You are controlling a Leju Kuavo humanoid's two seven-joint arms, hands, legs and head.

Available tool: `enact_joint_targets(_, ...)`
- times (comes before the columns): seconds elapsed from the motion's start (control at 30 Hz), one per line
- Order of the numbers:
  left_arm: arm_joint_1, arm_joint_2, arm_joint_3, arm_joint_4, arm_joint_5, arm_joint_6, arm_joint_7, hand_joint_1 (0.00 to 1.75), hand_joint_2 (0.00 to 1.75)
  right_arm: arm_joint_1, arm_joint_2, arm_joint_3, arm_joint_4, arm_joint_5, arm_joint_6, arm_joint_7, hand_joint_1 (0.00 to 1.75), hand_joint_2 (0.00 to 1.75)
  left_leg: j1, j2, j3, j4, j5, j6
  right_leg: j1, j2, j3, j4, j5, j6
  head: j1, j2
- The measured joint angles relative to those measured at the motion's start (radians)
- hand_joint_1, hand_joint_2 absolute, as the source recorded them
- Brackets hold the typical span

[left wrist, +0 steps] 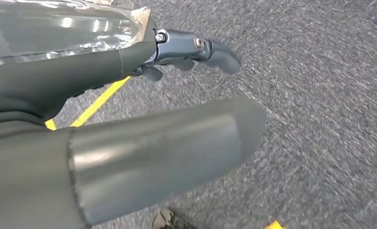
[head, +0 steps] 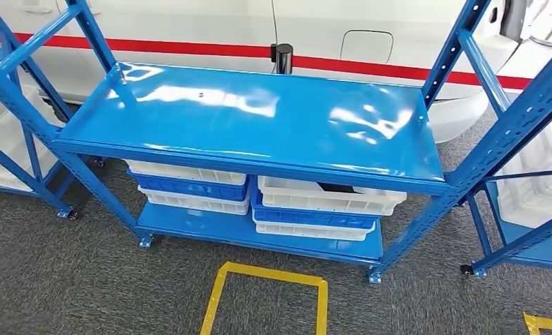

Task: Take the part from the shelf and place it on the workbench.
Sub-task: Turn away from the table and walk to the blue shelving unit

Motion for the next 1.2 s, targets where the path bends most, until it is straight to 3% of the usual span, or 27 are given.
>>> enact_joint_targets(0.03, -0.002, -0.001, -0.001, 0.0, -0.002, 0.0, 0.003, 0.0, 0.0, 0.0, -0.001, -0.003, 0.001, -0.002, 0.003, -0.004, 0.0, 0.0, 0.004, -0.01, 0.001, 0.007, -0.009, -0.006, -0.004, 0.012, 0.002, -0.001, 0.002, -0.006, 0.0, 0.0)
enact_joint_targets(0.07, -0.003, -0.002, -0.002, 0.001, -0.005, 0.0, 0.004, 0.0, 0.0, -0.001, -0.002, -0.005, 0.002, -0.005, 0.004, -0.007, 0.0, 0.0, 0.007, -0.033, -0.006, 0.031, -0.029, -0.011, -0.008, 0.024, 0.004, -0.003, 0.005, -0.014, -0.002, 0.0)
enact_joint_targets(0.13, -0.001, -0.002, -0.003, 0.002, -0.01, -0.002, 0.003, 0.0, 0.0, -0.003, -0.004, -0.01, 0.004, -0.01, 0.004, -0.014, 0.0, 0.0, 0.011, -0.1, -0.056, 0.145, -0.102, -0.017, -0.01, 0.048, 0.002, -0.003, 0.01, -0.026, -0.004, 0.0)
enact_joint_targets(0.2, 0.002, -0.001, -0.003, 0.003, -0.014, -0.007, 0.001, 0.0, 0.0, -0.004, -0.004, -0.016, 0.005, -0.016, 0.003, -0.022, 0.0, 0.0, 0.012, -0.128, -0.119, 0.273, -0.157, -0.018, -0.006, 0.076, -0.002, -0.003, 0.012, -0.032, -0.004, 0.0)
enact_joint_targets(0.23, 0.003, 0.0, -0.004, 0.004, -0.015, -0.009, -0.001, 0.0, 0.0, -0.003, -0.004, -0.02, 0.006, -0.019, 0.001, -0.026, 0.0, 0.0, 0.012, -0.131, -0.131, 0.294, -0.154, -0.018, -0.004, 0.09, -0.001, -0.002, 0.012, -0.032, -0.004, 0.0)
enact_joint_targets(0.27, 0.004, 0.002, -0.005, 0.004, -0.018, -0.011, -0.002, 0.0, 0.0, -0.002, -0.005, -0.023, 0.007, -0.022, -0.002, -0.03, 0.0, 0.0, 0.012, -0.135, -0.123, 0.271, -0.127, -0.015, -0.004, 0.106, 0.0, -0.001, 0.012, -0.032, -0.004, 0.0)
enact_joint_targets(0.3, 0.004, 0.003, -0.005, 0.005, -0.019, -0.013, -0.004, 0.0, 0.0, -0.002, -0.005, -0.027, 0.008, -0.024, -0.004, -0.033, 0.0, 0.0, 0.013, -0.143, -0.099, 0.214, -0.086, -0.012, -0.003, 0.122, 0.002, 0.0, 0.012, -0.032, -0.004, 0.0)
enact_joint_targets(0.37, 0.004, 0.006, -0.006, 0.005, -0.022, -0.013, -0.006, 0.0, 0.0, -0.004, -0.004, -0.033, 0.008, -0.025, -0.006, -0.037, 0.0, 0.0, 0.016, -0.189, -0.042, 0.079, -0.019, -0.006, -0.001, 0.147, 0.001, 0.004, 0.012, -0.029, -0.004, 0.0)
enact_joint_targets(0.43, 0.003, 0.008, -0.007, 0.005, -0.023, -0.014, -0.008, 0.0, 0.0, -0.006, -0.004, -0.036, 0.009, -0.027, -0.009, -0.041, 0.0, 0.0, 0.015, -0.218, -0.021, 0.024, -0.004, -0.001, 0.003, 0.167, -0.008, 0.006, 0.014, -0.02, -0.004, 0.0)
enact_joint_targets(0.5, 0.001, 0.008, -0.008, 0.006, -0.026, -0.015, -0.012, 0.0, 0.0, -0.005, -0.005, -0.041, 0.009, -0.032, -0.016, -0.047, 0.0, 0.0, 0.009, -0.199, -0.02, 0.019, -0.002, 0.01, 0.003, 0.187, -0.021, 0.005, 0.019, -0.004, -0.004, 0.0)
enact_joint_targets(0.57, 0.0, 0.008, -0.01, 0.006, -0.028, -0.015, -0.014, 0.0, 0.0, -0.003, -0.007, -0.047, 0.01, -0.03, -0.029, -0.062, 0.0, 0.0, 0.008, -0.175, -0.018, 0.008, 0.006, 0.029, 0.003, 0.161, -0.04, 0.03, 0.007, 0.003, -0.002, 0.0)
enact_joint_targets(0.6, 0.0, 0.008, -0.011, 0.006, -0.029, -0.015, -0.015, 0.0, 0.0, -0.005, -0.008, -0.049, 0.011, -0.022, -0.035, -0.07, 0.0, 0.0, 0.009, -0.163, -0.018, 0.002, 0.011, 0.036, 0.005, 0.133, -0.06, 0.07, -0.015, 0.0, 0.001, 0.0)
enact_joint_targets(0.67, 0.001, 0.008, -0.012, 0.007, -0.028, -0.015, -0.016, 0.0, 0.0, -0.009, -0.009, -0.049, 0.012, -0.004, -0.043, -0.071, 0.0, 0.0, 0.007, -0.139, -0.02, -0.001, 0.013, 0.043, 0.005, 0.083, -0.125, 0.202, -0.078, -0.008, 0.006, 0.0)
enact_joint_targets(0.73, 0.002, 0.009, -0.012, 0.008, -0.027, -0.015, -0.015, 0.0, 0.0, -0.009, -0.013, -0.049, 0.012, 0.005, -0.044, -0.067, 0.0, 0.0, 0.005, -0.119, -0.022, 0.0, 0.013, 0.043, 0.003, 0.072, -0.166, 0.299, -0.113, -0.001, 0.006, 0.0)
enact_joint_targets(0.77, 0.002, 0.009, -0.012, 0.009, -0.027, -0.015, -0.016, 0.0, 0.0, -0.008, -0.015, -0.049, 0.012, 0.007, -0.044, -0.071, 0.0, 0.0, 0.005, -0.113, -0.022, 0.0, 0.013, 0.042, 0.002, 0.071, -0.155, 0.291, -0.106, 0.007, 0.006, 0.0)
enact_joint_targets(0.8, 0.002, 0.008, -0.012, 0.009, -0.026, -0.015, -0.016, 0.0, 0.0, -0.007, -0.018, -0.049, 0.012, 0.009, -0.044, -0.076, 0.0, 0.0, 0.005, -0.109, -0.021, 0.001, 0.012, 0.041, 0.0, 0.069, -0.124, 0.242, -0.087, 0.017, 0.006, 0.0)
enact_joint_targets(0.87, 0.001, 0.008, -0.012, 0.01, -0.025, -0.015, -0.016, 0.0, 0.0, -0.007, -0.022, -0.049, 0.012, 0.011, -0.045, -0.087, 0.0, 0.0, 0.003, -0.104, -0.018, 0.002, 0.01, 0.034, -0.004, 0.059, -0.035, 0.088, -0.038, 0.029, 0.006, 0.0)
enact_joint_targets(0.93, 0.001, 0.009, -0.012, 0.011, -0.025, -0.014, -0.016, 0.0, 0.0, -0.009, -0.023, -0.049, 0.012, 0.011, -0.046, -0.093, 0.0, 0.0, -0.002, -0.102, -0.016, 0.006, 0.004, 0.03, -0.007, 0.052, 0.013, 0.002, -0.011, 0.022, 0.005, 0.0)
enact_joint_targets(1.0, 0.001, 0.01, -0.012, 0.012, -0.025, -0.014, -0.017, 0.0, 0.0, -0.01, -0.023, -0.049, 0.012, 0.01, -0.047, -0.095, 0.0, 0.0, -0.004, -0.103, -0.016, 0.009, 0.003, 0.035, -0.007, 0.053, 0.018, -0.005, -0.005, 0.014, 0.003, 0.0)
enact_joint_targets(1.07, 0.001, 0.011, -0.012, 0.012, -0.025, -0.014, -0.017, 0.0, 0.0, -0.01, -0.023, -0.049, 0.012, 0.01, -0.047, -0.095, 0.0, 0.0, 0.0, -0.104, -0.015, 0.006, 0.007, 0.038, -0.003, 0.053, 0.018, -0.004, -0.005, 0.012, 0.002, 0.0)
enact_joint_targets(1.2, 0.001, 0.011, -0.012, 0.013, -0.025, -0.014, -0.017, 0.0, 1.75, -0.01, -0.025, -0.049, 0.012, 0.009, -0.048, -0.099, 0.0, 1.75, 0.004, -0.104, -0.014, -0.001, 0.011, 0.028, 0.004, 0.053, 0.016, -0.003, -0.004, 0.003, 0.002, 0.0)
